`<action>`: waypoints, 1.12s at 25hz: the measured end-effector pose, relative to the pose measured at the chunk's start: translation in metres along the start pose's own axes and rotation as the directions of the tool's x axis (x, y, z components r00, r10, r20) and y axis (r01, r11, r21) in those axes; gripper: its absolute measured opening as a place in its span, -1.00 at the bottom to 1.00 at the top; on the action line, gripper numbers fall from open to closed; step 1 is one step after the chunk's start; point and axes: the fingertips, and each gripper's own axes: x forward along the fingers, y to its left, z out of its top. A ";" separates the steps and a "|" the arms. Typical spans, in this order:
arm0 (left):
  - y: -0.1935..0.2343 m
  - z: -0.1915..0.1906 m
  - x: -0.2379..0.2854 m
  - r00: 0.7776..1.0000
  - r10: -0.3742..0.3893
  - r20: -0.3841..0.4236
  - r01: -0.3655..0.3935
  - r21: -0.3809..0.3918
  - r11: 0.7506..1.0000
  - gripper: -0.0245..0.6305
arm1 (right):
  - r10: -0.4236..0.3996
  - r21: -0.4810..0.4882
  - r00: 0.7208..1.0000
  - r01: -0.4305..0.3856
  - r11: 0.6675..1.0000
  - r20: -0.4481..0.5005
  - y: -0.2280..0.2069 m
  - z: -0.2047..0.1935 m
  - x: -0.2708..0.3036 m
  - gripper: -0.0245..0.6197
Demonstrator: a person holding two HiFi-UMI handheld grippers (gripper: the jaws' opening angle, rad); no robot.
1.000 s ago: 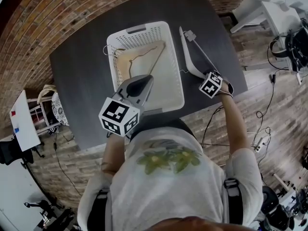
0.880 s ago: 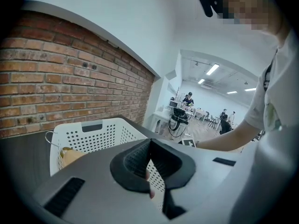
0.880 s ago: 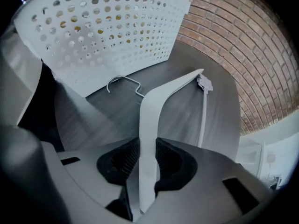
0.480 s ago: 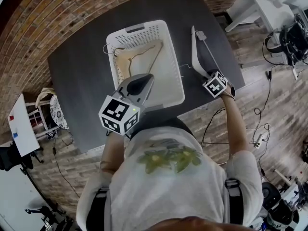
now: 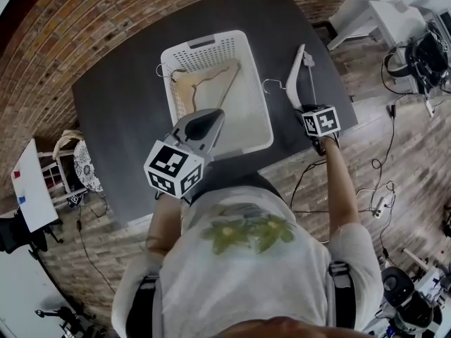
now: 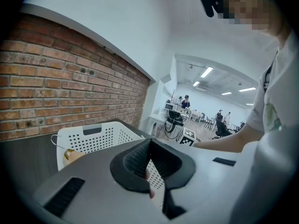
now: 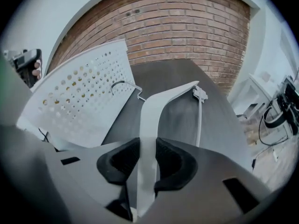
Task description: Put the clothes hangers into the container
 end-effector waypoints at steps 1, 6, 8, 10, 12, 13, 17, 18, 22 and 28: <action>0.000 0.000 -0.002 1.000 -0.001 0.001 0.001 0.001 1.000 -0.84 | 0.004 0.028 1.000 -0.004 1.000 0.015 0.001 0.002 -0.002 -0.53; 0.001 0.001 -0.009 1.000 -0.004 0.011 0.004 0.006 1.000 -0.84 | 0.050 0.140 0.994 -0.064 0.988 0.101 0.011 0.014 -0.016 -0.53; 0.002 0.001 -0.013 1.000 -0.002 0.017 0.002 0.005 1.000 -0.84 | 0.070 0.166 0.987 -0.093 0.982 0.144 0.017 0.021 -0.024 -0.53; 0.004 0.001 -0.017 1.000 0.001 0.023 -0.001 0.004 1.000 -0.84 | 0.076 0.184 0.981 -0.109 0.977 0.178 0.023 0.028 -0.032 -0.53; 0.006 0.002 -0.021 1.000 0.003 0.030 -0.004 0.002 1.000 -0.84 | 0.084 0.215 0.973 -0.132 0.968 0.217 0.027 0.035 -0.041 -0.53; 0.007 0.003 -0.024 0.999 0.004 0.033 -0.004 0.002 1.000 -0.84 | 0.088 0.235 0.967 -0.146 0.961 0.239 0.030 0.039 -0.047 -0.53; 0.011 0.005 -0.031 0.999 0.009 0.050 -0.010 0.002 1.000 -0.84 | 0.095 0.296 0.942 -0.195 0.935 0.321 0.039 0.059 -0.072 -0.53; 0.012 0.006 -0.033 0.998 0.010 0.055 -0.010 0.002 1.000 -0.84 | 0.097 0.307 0.935 -0.209 0.929 0.342 0.042 0.064 -0.079 -0.53; 0.014 0.006 -0.043 0.998 0.015 0.069 -0.015 0.003 1.000 -0.84 | 0.119 0.333 0.896 -0.278 0.901 0.428 0.057 0.085 -0.111 -0.53; 0.018 0.004 -0.055 0.997 0.041 0.070 -0.043 0.029 0.999 -0.84 | 0.148 0.348 0.830 -0.379 0.858 0.538 0.094 0.112 -0.152 -0.53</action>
